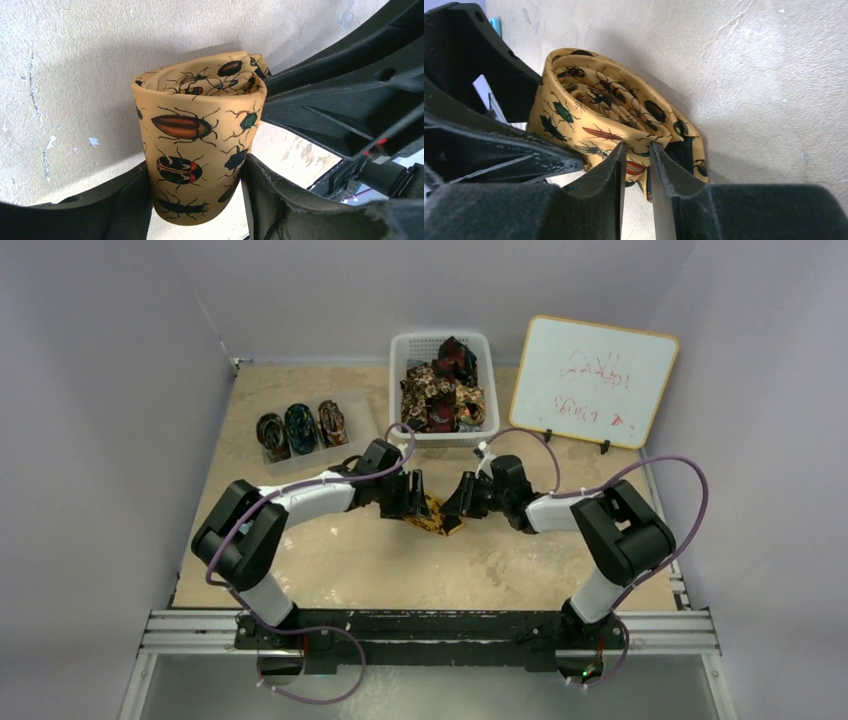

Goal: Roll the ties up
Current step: Roll the tie at the center of the board, then pick up the tie at the center of the board.

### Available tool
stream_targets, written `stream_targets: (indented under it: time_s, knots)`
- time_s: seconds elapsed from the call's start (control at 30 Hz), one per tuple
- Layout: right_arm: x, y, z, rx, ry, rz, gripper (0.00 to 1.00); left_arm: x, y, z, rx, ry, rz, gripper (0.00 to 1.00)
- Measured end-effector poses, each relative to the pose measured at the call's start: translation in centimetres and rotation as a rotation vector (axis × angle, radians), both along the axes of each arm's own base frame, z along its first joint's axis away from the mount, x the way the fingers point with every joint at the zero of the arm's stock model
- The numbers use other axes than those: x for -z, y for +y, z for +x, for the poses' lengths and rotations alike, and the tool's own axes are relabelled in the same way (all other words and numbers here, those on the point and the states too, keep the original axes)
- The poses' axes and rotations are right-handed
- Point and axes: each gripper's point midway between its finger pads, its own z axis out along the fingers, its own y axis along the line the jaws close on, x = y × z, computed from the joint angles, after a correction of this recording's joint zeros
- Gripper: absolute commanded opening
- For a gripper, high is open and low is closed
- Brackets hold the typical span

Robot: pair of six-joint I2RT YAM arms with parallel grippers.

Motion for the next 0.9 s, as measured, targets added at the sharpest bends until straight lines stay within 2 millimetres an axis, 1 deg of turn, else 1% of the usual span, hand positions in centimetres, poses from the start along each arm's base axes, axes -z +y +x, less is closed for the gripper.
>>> stream_targets:
  time_s: [0.17, 0.23, 0.33, 0.43, 0.53, 0.67, 0.77, 0.87, 0.9]
  knots:
    - [1.2, 0.0, 0.1, 0.007, 0.022, -0.008, 0.25, -0.8, -0.2, 0.2, -0.014, -0.018, -0.026, 0.73]
    - [1.5, 0.1, 0.1, 0.009, 0.026, -0.006, 0.24, -1.3, -0.2, 0.1, -0.022, -0.028, -0.041, 0.76]
    - [1.6, 0.2, 0.3, 0.011, 0.024, 0.000, 0.24, -1.7, -0.3, 0.2, -0.040, -0.034, -0.064, 0.78]
    - [1.7, 0.4, 0.5, 0.012, 0.019, 0.009, 0.24, -1.4, -0.2, -0.1, -0.069, -0.023, -0.075, 0.80]
    - [1.8, 0.5, 0.6, 0.012, 0.015, 0.015, 0.24, -1.0, 0.5, -0.7, -0.118, -0.010, -0.084, 0.82]
    - [1.8, 0.6, 0.8, 0.012, 0.007, 0.026, 0.24, -0.5, 1.8, -2.0, -0.214, 0.003, -0.118, 0.84]
    - [1.8, 0.7, 0.9, 0.012, 0.003, 0.033, 0.24, -0.3, 2.3, -2.5, -0.282, 0.009, -0.164, 0.84]
    - [1.8, 0.8, 0.9, 0.011, -0.001, 0.037, 0.24, 0.2, 2.2, -2.7, -0.346, 0.028, -0.238, 0.85]
    - [1.8, 0.7, 0.9, 0.011, -0.002, 0.037, 0.24, 0.1, 2.0, -2.6, -0.367, 0.029, -0.273, 0.85]
